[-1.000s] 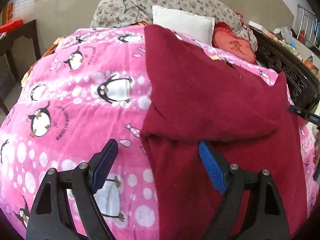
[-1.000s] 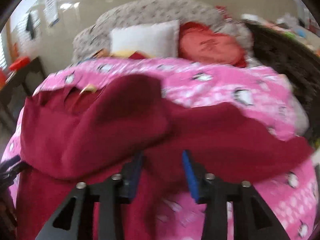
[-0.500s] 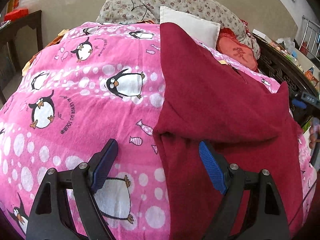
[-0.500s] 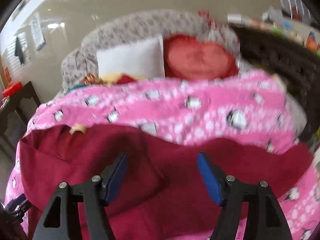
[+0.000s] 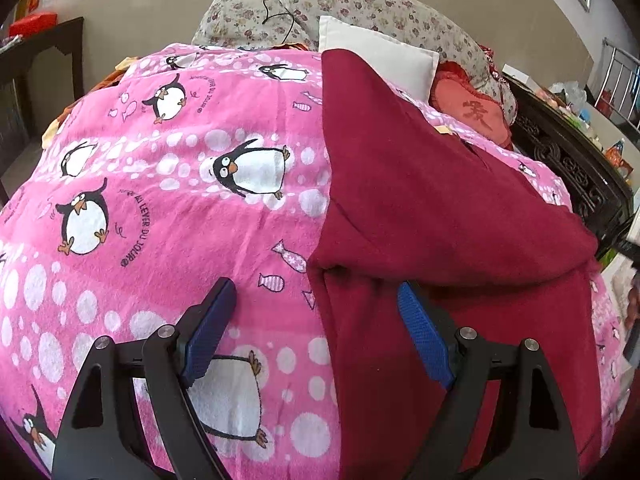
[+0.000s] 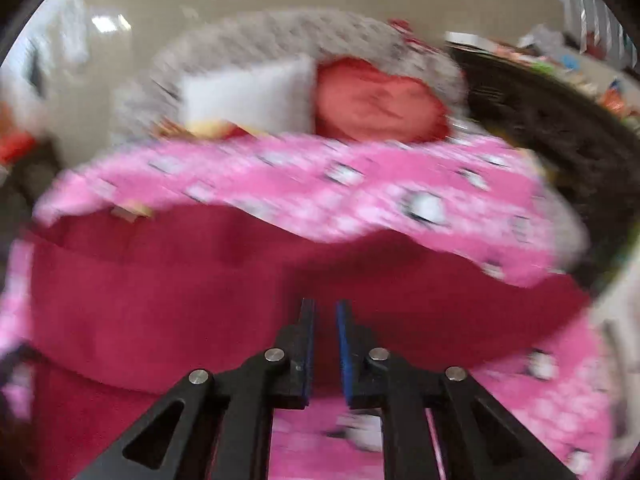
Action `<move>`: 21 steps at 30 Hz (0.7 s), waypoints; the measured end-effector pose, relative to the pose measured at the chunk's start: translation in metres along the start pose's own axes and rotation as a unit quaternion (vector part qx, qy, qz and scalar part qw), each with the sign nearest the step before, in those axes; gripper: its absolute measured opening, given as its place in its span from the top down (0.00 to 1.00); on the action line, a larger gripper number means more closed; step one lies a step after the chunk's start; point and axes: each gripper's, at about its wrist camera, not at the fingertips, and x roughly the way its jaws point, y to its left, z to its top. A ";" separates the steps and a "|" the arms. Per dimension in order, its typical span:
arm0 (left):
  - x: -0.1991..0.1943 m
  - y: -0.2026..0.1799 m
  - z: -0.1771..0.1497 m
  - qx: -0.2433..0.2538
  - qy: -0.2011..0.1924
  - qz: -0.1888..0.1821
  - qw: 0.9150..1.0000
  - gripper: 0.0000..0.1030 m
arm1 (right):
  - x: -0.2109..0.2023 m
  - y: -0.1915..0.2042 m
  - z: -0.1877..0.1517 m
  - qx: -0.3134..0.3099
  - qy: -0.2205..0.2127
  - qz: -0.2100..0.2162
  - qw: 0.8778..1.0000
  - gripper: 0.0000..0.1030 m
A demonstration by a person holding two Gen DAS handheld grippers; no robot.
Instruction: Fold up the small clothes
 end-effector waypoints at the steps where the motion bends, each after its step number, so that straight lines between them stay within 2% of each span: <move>1: -0.001 0.001 0.000 -0.002 -0.001 -0.002 1.000 0.19 | -0.002 -0.001 -0.001 -0.001 0.008 -0.021 1.000 0.89; 2: 0.000 0.001 0.000 -0.003 0.000 -0.003 1.000 0.19 | -0.011 -0.001 0.000 0.005 -0.005 -0.014 1.000 0.88; 3: 0.000 0.001 0.000 -0.002 0.000 -0.002 1.000 0.19 | -0.022 0.004 0.003 0.013 -0.030 0.010 0.999 0.79; 4: 0.001 0.001 0.001 0.000 0.001 0.000 1.000 0.19 | -0.035 0.013 0.007 0.017 -0.055 0.041 0.997 0.59; 5: 0.002 0.000 0.001 0.004 0.002 0.003 1.000 0.19 | -0.048 0.035 0.011 0.005 -0.080 0.092 0.992 0.51; 6: 0.002 -0.001 0.000 0.006 0.002 0.005 1.000 0.19 | -0.051 0.050 0.013 -0.007 -0.088 0.128 0.988 0.48; 7: 0.002 -0.002 0.000 0.009 0.001 0.006 1.000 0.19 | -0.053 0.073 0.018 -0.027 -0.087 0.181 0.979 0.48; 8: 0.002 -0.002 -0.001 0.010 0.001 0.006 1.000 0.19 | -0.050 0.109 0.024 -0.055 -0.070 0.257 0.962 0.48; 9: 0.002 -0.001 -0.001 0.009 0.000 0.005 1.000 0.19 | -0.045 0.138 0.028 -0.072 -0.053 0.304 0.948 0.48; 11: 0.002 0.002 0.000 0.005 0.000 -0.002 1.000 0.19 | -0.038 0.188 0.036 -0.106 -0.042 0.349 0.930 0.48; 14: 0.002 0.006 -0.001 0.004 -0.001 -0.013 1.000 0.19 | -0.024 0.265 0.049 -0.175 -0.051 0.363 0.914 0.48; 16: 0.002 0.007 -0.002 0.007 -0.002 -0.018 1.000 0.19 | -0.012 0.298 0.057 -0.204 -0.038 0.378 0.902 0.48; 18: 0.003 0.008 -0.001 0.006 -0.002 -0.022 1.000 0.19 | 0.001 0.329 0.060 -0.250 -0.037 0.354 0.901 0.48; 19: 0.003 0.009 -0.001 0.005 -0.002 -0.025 1.000 0.19 | 0.007 0.341 0.060 -0.272 -0.042 0.333 0.902 0.51; 20: 0.003 0.009 -0.001 0.004 -0.002 -0.027 1.000 0.19 | 0.012 0.351 0.057 -0.291 -0.040 0.320 0.901 0.70; 21: 0.003 0.011 0.000 0.002 -0.003 -0.030 1.000 0.19 | 0.017 0.352 0.058 -0.298 -0.032 0.333 0.894 0.91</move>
